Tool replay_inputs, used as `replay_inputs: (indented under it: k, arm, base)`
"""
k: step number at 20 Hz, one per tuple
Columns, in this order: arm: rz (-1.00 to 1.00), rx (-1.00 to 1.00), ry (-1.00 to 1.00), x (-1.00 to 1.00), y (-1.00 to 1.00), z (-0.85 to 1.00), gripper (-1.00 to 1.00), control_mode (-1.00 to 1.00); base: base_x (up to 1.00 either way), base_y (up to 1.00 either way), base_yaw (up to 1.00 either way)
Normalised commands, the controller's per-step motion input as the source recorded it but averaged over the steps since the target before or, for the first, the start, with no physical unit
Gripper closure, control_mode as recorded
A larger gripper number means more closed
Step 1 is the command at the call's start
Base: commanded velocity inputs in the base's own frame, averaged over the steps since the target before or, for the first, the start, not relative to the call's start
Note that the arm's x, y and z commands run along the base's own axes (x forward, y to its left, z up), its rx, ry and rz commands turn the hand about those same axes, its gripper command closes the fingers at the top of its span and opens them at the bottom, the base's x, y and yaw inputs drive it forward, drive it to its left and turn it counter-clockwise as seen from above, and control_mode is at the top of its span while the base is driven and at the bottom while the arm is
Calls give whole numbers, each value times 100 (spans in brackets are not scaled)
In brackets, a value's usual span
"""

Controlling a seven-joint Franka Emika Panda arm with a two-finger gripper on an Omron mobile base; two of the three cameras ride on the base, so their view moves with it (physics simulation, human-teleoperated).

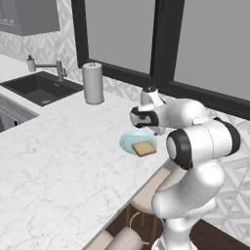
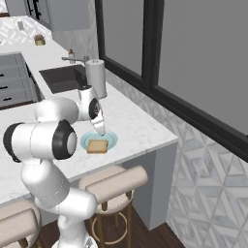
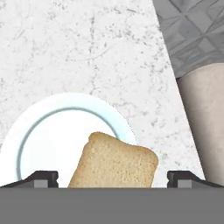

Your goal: Start the toaster. Once the lever pops up, take the bread to the plate on the dining counter.

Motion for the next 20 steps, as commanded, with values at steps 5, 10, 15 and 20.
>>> replay_inputs:
  k: [5, 10, 15, 20]
  arm:
    - [-20, 10, -2, -26, -1, 85, -100, -100]
    - [-3, 11, -22, -51, 0, 100, -100, -100]
    - [0, 3, -43, -94, 0, 100, -100, -100]
    - [0, 0, -47, -100, -1, 66, -100, -100]
  base:
    - [0, 0, 0]
    - [0, 0, 0]
    - [0, 0, 0]
    - [0, 0, 0]
